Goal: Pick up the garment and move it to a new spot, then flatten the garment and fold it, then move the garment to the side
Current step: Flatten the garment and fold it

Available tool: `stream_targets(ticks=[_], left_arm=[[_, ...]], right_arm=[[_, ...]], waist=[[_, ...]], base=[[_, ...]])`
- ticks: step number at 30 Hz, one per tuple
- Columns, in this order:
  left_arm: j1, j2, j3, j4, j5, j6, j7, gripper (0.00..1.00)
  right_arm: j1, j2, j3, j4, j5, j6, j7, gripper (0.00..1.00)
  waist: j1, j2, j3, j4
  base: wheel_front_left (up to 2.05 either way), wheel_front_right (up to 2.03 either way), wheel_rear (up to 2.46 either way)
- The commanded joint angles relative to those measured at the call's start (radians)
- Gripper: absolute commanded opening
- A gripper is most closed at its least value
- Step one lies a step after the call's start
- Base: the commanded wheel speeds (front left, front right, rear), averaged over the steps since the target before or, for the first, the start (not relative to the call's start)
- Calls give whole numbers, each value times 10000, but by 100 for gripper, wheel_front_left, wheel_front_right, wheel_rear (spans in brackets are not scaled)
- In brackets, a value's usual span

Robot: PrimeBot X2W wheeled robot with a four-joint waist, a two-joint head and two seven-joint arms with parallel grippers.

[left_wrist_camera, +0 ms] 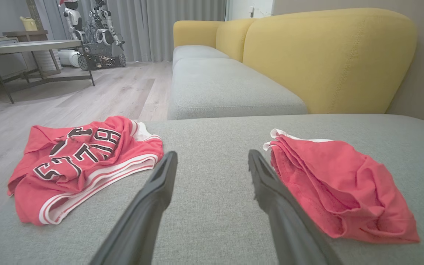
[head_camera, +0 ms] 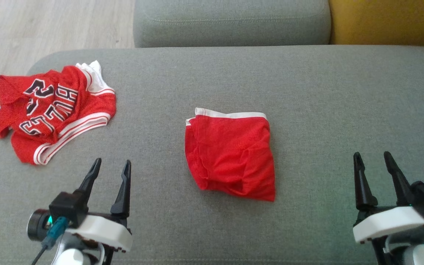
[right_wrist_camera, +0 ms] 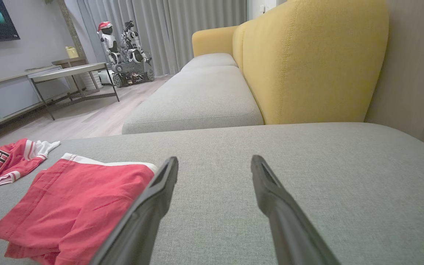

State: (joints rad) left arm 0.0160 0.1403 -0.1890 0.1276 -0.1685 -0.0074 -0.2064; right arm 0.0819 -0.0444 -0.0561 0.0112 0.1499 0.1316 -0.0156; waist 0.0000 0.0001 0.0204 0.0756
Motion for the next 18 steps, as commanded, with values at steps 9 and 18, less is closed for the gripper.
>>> stream_targets(ticks=[9,18], left_arm=[[-223,229,259,-455,-39,130,4,100],[-251,255,205,-415,-106,201,21,100]], right_arm=[[-35,-59,162,-569,163,-9,173,100],[-82,-59,231,-483,189,-9,174,100]], waist=[[0,-1,-81,-24],[0,-1,-92,-37]], base=[[0,0,0],[0,0,0]])
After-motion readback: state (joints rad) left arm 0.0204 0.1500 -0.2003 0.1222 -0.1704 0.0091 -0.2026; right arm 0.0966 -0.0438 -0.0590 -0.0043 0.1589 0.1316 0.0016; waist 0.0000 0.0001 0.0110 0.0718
